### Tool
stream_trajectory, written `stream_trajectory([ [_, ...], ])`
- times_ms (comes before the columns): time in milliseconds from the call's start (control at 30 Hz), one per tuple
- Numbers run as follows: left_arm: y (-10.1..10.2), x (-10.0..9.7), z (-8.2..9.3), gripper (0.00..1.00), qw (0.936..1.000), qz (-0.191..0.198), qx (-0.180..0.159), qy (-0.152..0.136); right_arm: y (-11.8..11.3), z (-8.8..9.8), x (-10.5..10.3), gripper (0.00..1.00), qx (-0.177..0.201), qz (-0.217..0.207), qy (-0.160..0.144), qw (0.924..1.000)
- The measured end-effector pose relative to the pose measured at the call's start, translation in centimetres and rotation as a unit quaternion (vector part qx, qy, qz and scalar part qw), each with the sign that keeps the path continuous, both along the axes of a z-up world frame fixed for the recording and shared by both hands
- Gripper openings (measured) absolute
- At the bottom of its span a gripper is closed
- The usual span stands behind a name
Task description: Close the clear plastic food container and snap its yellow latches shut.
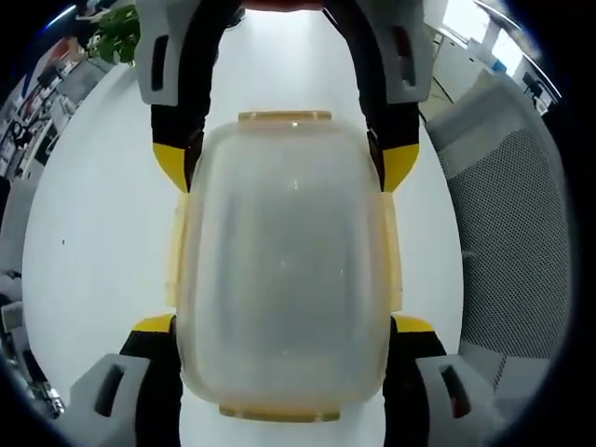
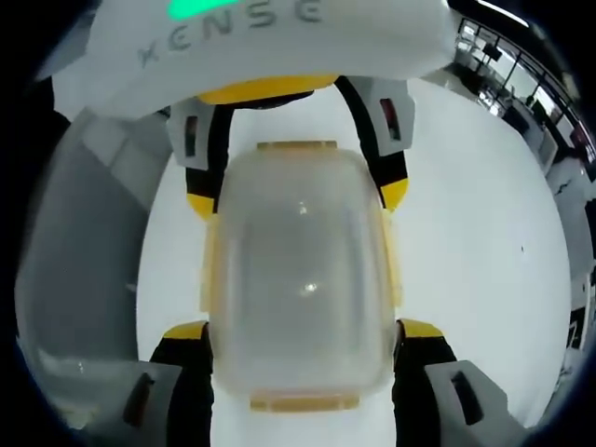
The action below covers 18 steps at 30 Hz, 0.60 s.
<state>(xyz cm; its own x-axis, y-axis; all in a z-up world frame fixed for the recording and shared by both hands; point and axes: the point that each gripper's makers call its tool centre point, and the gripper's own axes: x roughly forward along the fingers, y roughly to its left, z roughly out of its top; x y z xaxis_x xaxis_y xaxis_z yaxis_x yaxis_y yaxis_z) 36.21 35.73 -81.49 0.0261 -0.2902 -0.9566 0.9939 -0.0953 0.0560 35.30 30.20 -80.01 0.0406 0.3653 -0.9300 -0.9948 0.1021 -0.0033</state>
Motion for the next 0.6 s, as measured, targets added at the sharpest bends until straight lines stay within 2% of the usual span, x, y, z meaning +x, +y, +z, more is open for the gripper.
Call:
stream_trajectory([
  [600,3.7,0.2,0.1,0.91,1.0,0.002,0.005,-0.001,3.7,0.0,0.1,0.8,0.004,-0.001,-0.002,1.0],
])
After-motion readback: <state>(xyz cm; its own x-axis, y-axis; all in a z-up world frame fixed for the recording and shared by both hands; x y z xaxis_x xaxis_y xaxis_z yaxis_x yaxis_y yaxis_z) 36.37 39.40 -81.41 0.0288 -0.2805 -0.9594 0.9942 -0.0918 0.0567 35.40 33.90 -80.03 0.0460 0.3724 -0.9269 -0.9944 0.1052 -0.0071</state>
